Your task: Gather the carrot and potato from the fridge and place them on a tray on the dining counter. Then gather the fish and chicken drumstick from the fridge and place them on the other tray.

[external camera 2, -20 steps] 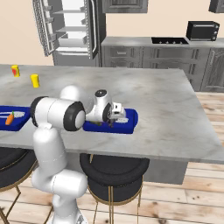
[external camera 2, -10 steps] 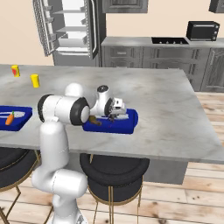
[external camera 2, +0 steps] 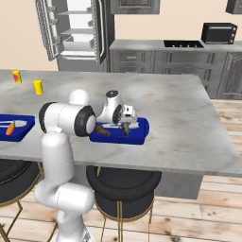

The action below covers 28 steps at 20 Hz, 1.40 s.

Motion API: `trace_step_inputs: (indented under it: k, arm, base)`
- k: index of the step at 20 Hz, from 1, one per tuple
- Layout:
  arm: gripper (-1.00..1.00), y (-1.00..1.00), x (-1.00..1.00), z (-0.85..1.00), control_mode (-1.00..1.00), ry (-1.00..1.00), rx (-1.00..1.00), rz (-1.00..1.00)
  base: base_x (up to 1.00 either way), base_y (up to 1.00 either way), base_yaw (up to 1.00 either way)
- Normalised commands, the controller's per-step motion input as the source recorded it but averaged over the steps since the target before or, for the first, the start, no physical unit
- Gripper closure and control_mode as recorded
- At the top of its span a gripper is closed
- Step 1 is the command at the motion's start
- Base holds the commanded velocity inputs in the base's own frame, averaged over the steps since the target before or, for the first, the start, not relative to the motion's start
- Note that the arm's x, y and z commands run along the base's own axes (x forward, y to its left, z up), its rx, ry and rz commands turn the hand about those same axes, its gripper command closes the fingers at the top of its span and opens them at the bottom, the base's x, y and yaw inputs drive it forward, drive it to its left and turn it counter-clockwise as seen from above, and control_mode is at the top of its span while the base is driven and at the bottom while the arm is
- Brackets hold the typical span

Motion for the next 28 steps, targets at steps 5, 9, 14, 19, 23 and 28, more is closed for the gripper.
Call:
trace_step_inputs:
  k: [5,9,14,19,23,28]
  arm:
    - [-1.0,-0.02,-0.03,0.62,-1.0,0.07,0.03,0.0]
    - [-1.0,-0.07,-0.39,0.76,-1.0,0.01,0.02,-0.02]
    - [-1.0,-0.03,-0.67,0.88,-1.0,0.0,0.03,-0.02]
    - [-1.0,0.0,-0.94,0.54,-1.0,-0.1,0.01,0.0]
    - [-1.0,0.0,-1.0,0.46,-1.0,-0.22,0.0,0.0]
    - [-1.0,0.0,-1.0,0.4,-1.0,-0.28,0.0,0.0]
  base:
    - [0.0,0.0,0.0]
    - [0.0,0.0,0.0]
    - [0.0,0.0,0.0]
    - [0.0,0.0,0.0]
    - [0.0,0.0,0.0]
    - [0.0,0.0,0.0]
